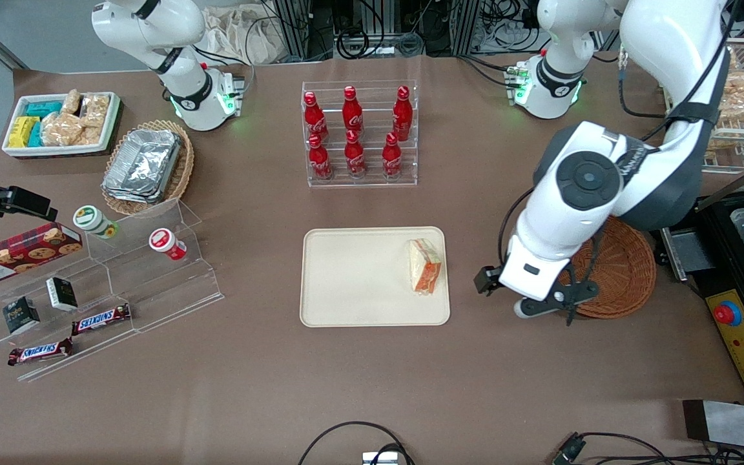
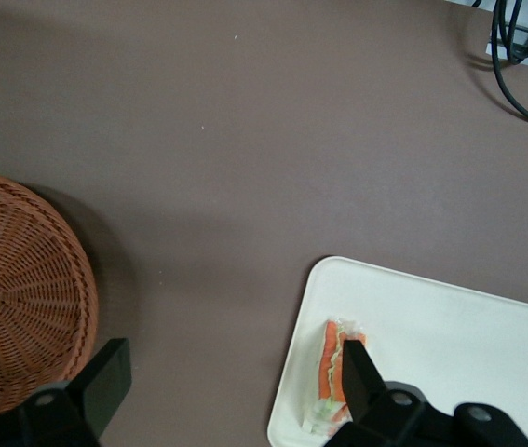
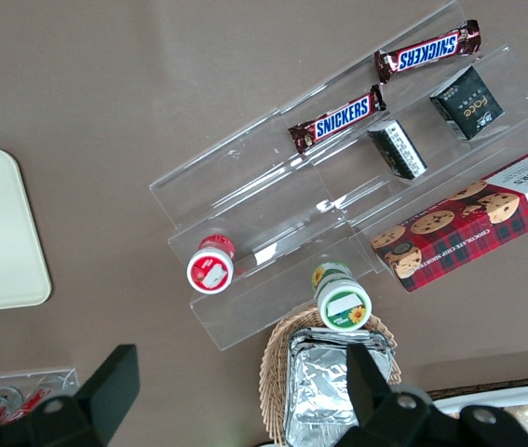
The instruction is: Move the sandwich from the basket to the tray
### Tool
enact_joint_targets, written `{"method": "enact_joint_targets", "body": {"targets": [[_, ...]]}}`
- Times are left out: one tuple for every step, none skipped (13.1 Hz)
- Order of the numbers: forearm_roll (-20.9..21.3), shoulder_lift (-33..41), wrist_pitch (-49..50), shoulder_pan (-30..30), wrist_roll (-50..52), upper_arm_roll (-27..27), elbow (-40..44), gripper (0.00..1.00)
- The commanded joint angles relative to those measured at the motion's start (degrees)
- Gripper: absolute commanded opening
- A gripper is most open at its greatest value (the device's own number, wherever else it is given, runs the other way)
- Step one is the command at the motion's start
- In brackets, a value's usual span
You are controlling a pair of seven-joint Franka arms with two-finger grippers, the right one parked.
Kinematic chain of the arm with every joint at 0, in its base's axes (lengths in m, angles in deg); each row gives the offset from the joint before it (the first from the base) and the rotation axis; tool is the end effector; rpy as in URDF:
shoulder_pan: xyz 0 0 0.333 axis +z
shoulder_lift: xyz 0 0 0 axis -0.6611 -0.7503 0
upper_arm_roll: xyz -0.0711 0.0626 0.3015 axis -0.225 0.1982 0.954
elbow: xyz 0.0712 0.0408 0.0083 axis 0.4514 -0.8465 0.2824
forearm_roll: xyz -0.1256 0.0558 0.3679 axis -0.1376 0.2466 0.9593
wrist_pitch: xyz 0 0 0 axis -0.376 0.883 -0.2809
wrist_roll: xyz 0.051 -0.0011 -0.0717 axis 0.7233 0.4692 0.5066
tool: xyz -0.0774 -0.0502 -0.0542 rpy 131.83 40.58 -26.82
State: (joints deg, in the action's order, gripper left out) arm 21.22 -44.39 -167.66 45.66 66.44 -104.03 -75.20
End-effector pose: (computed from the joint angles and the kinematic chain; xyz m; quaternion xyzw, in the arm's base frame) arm 0.6414 -0.2543 0.4723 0.9917 0.1221 0.0378 0.0137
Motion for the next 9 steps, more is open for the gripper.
{"method": "enact_joint_targets", "body": {"targets": [[-5.2,5.5,3.4,0.5,-8.0,4.3,-1.1,1.0],[-7.1,6.9,4.0,0.4,-10.6,5.9,-1.7,1.0],[-9.4,8.5,4.3,0.4,-13.1,7.8,-2.4,1.0],[-11.7,9.9,5.0,0.1,-16.2,10.2,-3.2,1.0],[-12.8,11.8,5.2,0.0,-19.7,12.3,-4.7,1.0],[-13.5,13.5,5.7,-0.3,-22.9,14.0,-6.0,1.0],[-13.9,14.6,6.8,-0.5,-25.2,15.7,-6.5,1.0],[-13.9,15.3,8.1,-1.1,-26.9,16.8,-6.5,1.0],[-13.9,15.9,8.9,-1.7,-28.1,18.4,-6.6,1.0]]}}
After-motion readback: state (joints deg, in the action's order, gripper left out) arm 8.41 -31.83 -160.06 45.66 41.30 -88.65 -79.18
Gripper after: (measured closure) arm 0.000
